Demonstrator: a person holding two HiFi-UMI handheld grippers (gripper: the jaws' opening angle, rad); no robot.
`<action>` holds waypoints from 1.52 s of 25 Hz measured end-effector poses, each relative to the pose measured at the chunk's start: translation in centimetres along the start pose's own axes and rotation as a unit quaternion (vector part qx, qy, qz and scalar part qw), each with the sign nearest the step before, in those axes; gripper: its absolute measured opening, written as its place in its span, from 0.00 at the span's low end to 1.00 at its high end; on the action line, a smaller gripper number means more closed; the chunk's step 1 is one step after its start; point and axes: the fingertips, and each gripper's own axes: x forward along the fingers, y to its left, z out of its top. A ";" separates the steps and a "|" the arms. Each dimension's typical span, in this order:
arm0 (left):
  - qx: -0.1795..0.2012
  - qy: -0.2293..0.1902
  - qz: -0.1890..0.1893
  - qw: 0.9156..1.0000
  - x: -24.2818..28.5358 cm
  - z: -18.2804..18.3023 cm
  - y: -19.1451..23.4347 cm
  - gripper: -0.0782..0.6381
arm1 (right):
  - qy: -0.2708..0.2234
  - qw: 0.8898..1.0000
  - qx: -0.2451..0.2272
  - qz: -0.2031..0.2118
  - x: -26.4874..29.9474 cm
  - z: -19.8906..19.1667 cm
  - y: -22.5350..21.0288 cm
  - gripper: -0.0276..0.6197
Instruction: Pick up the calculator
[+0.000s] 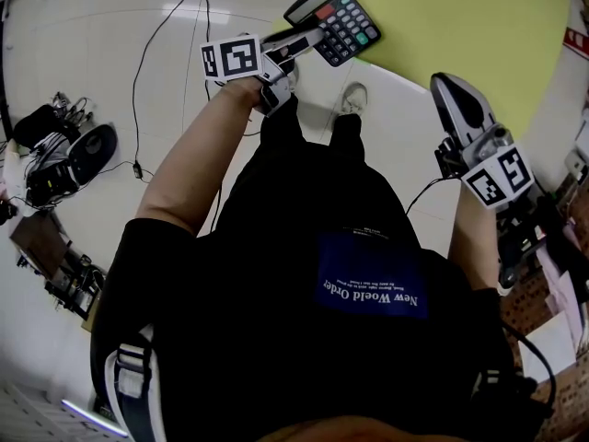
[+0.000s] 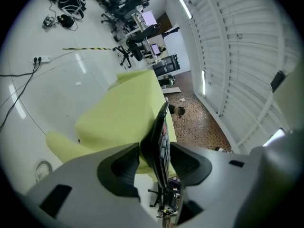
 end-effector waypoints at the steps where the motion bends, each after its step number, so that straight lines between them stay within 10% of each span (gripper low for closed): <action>1: 0.003 0.001 0.006 1.000 -0.1 0.0 0.1 0.35 | 0.003 1.000 -0.001 0.000 0.1 -0.1 0.1 0.02; 12: -0.013 -0.018 -0.008 1.000 -3.2 0.2 -1.3 0.29 | 0.002 1.000 -0.001 -0.005 -0.7 -0.1 0.1 0.02; 20: -0.060 -0.047 -0.106 0.992 -4.4 1.7 -8.4 0.29 | -0.015 1.000 -0.007 -0.001 -1.1 1.3 1.8 0.02; 38: 0.088 -0.061 -0.202 0.974 -5.3 6.8 -37.1 0.29 | -0.183 0.974 -0.103 -0.090 -16.1 16.0 6.5 0.02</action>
